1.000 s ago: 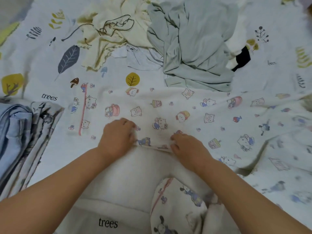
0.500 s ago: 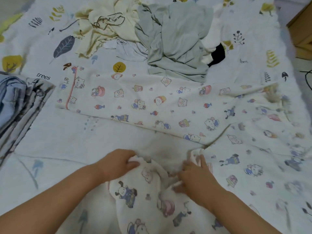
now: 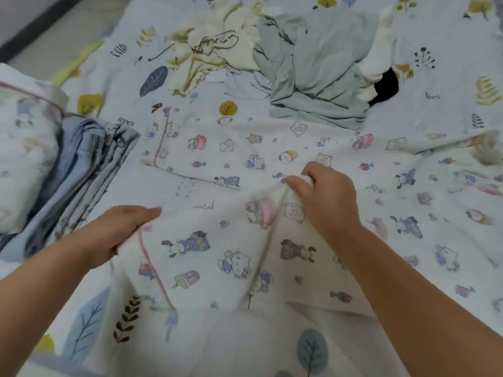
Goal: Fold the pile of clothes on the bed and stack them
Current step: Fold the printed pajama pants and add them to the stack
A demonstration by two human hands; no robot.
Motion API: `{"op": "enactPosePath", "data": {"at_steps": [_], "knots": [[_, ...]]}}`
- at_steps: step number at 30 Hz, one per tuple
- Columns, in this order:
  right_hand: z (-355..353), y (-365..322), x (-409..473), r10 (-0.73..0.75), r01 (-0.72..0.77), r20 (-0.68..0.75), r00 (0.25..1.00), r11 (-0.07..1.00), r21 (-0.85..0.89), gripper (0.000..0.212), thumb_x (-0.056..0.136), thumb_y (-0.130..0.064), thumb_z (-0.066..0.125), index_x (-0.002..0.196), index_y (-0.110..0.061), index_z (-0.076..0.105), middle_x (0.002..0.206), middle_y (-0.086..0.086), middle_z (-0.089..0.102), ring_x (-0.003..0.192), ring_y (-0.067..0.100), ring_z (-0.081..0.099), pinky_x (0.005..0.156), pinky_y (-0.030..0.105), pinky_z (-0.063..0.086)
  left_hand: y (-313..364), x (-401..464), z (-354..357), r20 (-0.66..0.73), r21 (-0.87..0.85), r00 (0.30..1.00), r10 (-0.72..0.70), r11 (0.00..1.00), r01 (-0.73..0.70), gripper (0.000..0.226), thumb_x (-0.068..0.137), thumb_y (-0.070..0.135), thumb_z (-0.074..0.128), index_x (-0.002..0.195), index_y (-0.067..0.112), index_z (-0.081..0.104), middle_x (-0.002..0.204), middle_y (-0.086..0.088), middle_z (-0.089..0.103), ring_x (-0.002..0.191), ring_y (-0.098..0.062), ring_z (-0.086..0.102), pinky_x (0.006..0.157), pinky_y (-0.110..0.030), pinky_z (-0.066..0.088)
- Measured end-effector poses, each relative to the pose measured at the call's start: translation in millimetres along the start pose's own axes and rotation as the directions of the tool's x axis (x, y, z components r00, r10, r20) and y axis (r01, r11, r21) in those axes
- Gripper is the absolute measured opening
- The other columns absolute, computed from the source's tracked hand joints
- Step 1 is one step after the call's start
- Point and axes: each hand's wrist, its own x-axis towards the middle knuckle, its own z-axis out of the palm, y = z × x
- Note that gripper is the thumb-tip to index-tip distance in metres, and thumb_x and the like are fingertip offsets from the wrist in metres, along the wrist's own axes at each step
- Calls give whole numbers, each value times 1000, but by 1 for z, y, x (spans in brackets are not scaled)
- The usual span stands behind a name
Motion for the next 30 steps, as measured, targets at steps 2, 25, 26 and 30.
{"op": "enactPosePath", "data": {"at_steps": [2,25,26,30], "knots": [[13,2,13,65,-80,-92,994,984,-159,22,91,-37,54,95,-15,58,94,4,59,95,24,50,85,38,33,-3,10,3,-142,-264,990,5,964,-43,20,92,32,53,96,13,60,87,-11,65,72,-24,60,57,-27,51],[106,-83,-107,-36,260,611,791,924,-282,41,49,-15,83,85,-18,64,75,2,60,57,18,62,43,21,43,-18,57,-48,-515,429,747,421,881,-200,33,84,15,63,116,16,54,100,-12,57,96,-34,55,80,-37,39],[113,-94,-108,-51,266,680,732,940,-215,34,70,-13,72,101,-15,59,92,7,59,77,24,63,57,27,47,-23,56,-59,-495,476,774,394,869,-138,32,86,18,61,117,15,53,106,-16,59,98,-37,56,79,-40,41],[122,-102,-104,12,141,759,652,981,-136,34,95,-28,42,125,-14,48,121,8,49,114,28,45,95,40,40,-43,55,-65,-424,699,804,416,715,-2,44,86,14,60,125,1,47,119,-33,50,103,-50,51,82,-50,41]]}}
